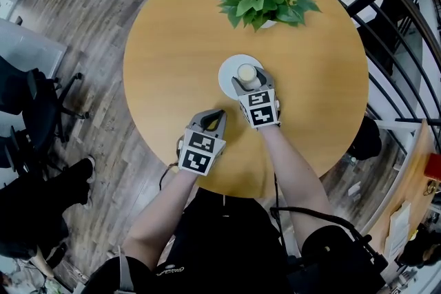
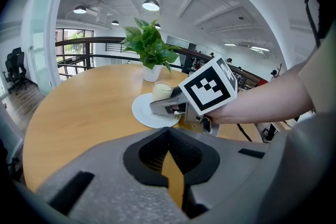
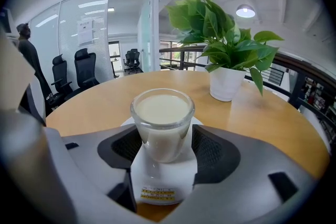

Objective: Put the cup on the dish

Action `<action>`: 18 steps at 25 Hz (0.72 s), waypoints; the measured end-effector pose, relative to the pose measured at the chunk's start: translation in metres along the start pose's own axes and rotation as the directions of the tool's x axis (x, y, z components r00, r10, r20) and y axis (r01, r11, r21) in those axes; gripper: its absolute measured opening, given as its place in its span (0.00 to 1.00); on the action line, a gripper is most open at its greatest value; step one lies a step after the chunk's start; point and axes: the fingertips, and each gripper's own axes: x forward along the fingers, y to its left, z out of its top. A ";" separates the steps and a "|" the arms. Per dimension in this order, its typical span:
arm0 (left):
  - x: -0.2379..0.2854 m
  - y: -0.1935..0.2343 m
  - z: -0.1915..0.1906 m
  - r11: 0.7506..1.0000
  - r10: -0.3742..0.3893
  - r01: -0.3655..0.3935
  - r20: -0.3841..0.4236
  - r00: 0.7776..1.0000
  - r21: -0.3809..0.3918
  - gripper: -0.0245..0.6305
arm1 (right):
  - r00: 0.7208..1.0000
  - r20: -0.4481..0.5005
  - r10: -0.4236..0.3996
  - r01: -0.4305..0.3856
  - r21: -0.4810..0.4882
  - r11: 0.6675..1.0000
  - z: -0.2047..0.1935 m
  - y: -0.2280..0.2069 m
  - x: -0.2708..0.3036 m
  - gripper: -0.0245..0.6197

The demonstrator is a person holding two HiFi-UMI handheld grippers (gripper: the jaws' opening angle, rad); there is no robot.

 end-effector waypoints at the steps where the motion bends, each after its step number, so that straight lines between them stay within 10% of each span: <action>1: 0.000 0.000 0.000 1.000 0.000 0.000 0.000 1.000 0.000 0.04 | 1.000 0.000 0.006 -0.006 0.004 1.000 0.000 0.000 0.000 0.47; 18: -0.003 -0.001 0.003 1.000 0.014 -0.014 0.001 1.000 0.015 0.04 | 0.999 -0.017 0.035 -0.034 0.057 0.998 -0.008 0.009 -0.012 0.47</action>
